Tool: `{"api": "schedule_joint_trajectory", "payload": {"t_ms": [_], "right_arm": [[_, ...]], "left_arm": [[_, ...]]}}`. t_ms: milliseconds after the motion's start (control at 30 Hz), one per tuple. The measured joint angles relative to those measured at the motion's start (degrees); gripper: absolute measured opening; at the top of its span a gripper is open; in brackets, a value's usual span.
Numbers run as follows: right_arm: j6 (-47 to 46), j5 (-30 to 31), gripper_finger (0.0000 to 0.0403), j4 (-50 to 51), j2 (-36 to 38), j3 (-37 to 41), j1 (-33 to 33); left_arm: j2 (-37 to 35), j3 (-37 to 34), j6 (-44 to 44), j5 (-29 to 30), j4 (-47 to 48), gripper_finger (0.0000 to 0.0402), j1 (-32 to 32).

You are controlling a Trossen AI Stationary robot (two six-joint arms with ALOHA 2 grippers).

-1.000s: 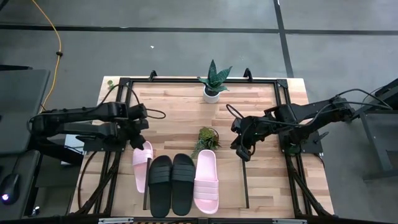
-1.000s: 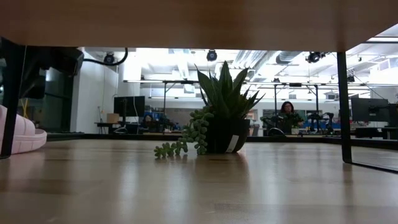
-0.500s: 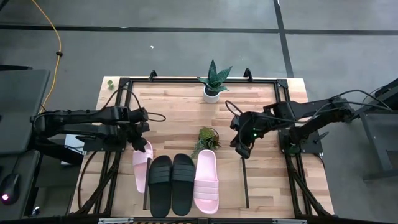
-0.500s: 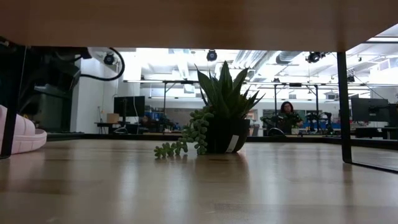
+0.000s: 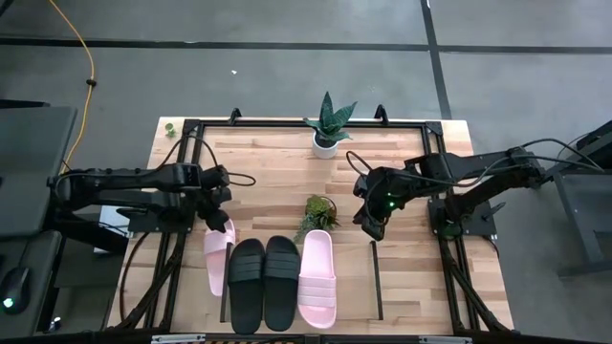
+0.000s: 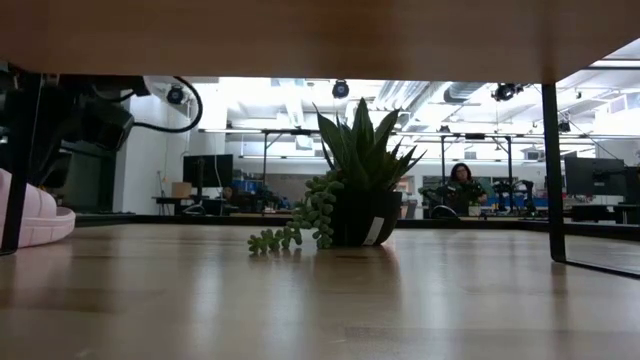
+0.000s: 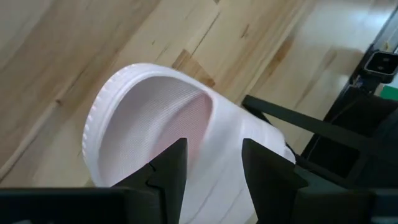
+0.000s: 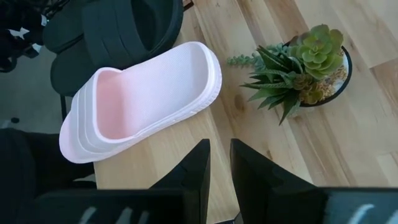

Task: Pick and place slides into the shelf
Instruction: Put the pink slide on the shelf

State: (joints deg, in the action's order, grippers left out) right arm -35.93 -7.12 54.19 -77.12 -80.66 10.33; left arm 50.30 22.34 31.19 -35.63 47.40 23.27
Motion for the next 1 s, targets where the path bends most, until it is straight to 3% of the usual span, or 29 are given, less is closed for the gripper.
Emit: {"api": "schedule_joint_trajectory", "payload": {"t_ms": [467,1000], "right_arm": [[1.1,0.0,0.0053,0.0,0.0,0.0,0.0],[2.5,0.0,0.0053,0.9,0.0,0.0,0.0]], "left_arm": [[2.5,-4.0,4.4,-7.2,-9.9,0.0143,0.0],[2.5,-9.7,7.0,-12.2,-12.6,0.0143,0.0]]}}
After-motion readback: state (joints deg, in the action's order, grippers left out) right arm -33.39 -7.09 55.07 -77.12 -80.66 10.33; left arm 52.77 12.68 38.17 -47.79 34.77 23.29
